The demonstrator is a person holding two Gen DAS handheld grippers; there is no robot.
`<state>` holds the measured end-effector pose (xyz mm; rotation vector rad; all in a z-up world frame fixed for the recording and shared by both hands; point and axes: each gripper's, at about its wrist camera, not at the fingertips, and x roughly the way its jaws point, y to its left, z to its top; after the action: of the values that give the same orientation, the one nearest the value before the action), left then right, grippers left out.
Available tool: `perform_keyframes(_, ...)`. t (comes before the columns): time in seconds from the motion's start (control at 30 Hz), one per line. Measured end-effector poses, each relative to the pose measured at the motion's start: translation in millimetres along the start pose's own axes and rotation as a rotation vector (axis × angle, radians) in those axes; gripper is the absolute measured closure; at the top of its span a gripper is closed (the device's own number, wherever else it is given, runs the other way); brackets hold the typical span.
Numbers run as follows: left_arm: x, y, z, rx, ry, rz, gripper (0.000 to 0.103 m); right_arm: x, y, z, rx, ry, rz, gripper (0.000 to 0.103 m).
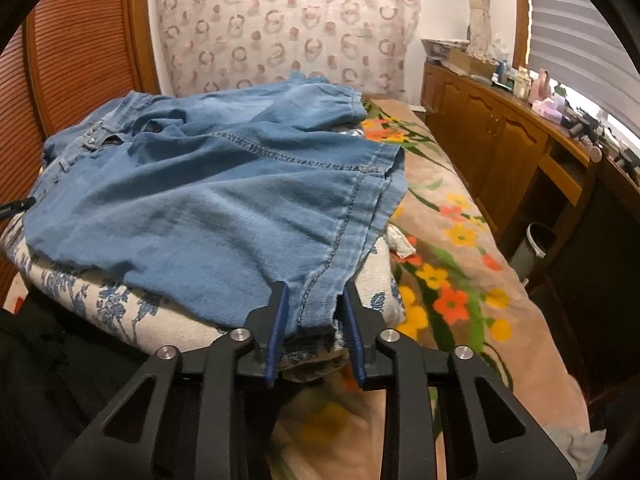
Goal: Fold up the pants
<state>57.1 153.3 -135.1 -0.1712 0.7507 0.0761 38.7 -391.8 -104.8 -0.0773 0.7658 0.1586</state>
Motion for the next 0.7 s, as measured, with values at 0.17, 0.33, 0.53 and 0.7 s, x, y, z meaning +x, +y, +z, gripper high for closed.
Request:
perform_keyframes(0.17, -2, -7, 1, 0.0, 0.005, -0.019, 0.079, 0, -1, 1, -0.006, -0.008, 0.004, 0.086)
perform_keyframes(0.33, -15, -10, 2, -0.005, -0.021, -0.036, 0.087, -7, -4, 5, -0.015, -0.034, 0.013, 0.088)
perform_keyframes(0.53, -44, -20, 4, 0.02, -0.06, -0.054, 0.091, -20, -5, 17, -0.021, -0.083, 0.011, 0.089)
perform_keyframes(0.7, -73, -23, 8, 0.03, -0.1, -0.07, 0.091, -35, -9, 33, -0.032, -0.143, 0.0, 0.09)
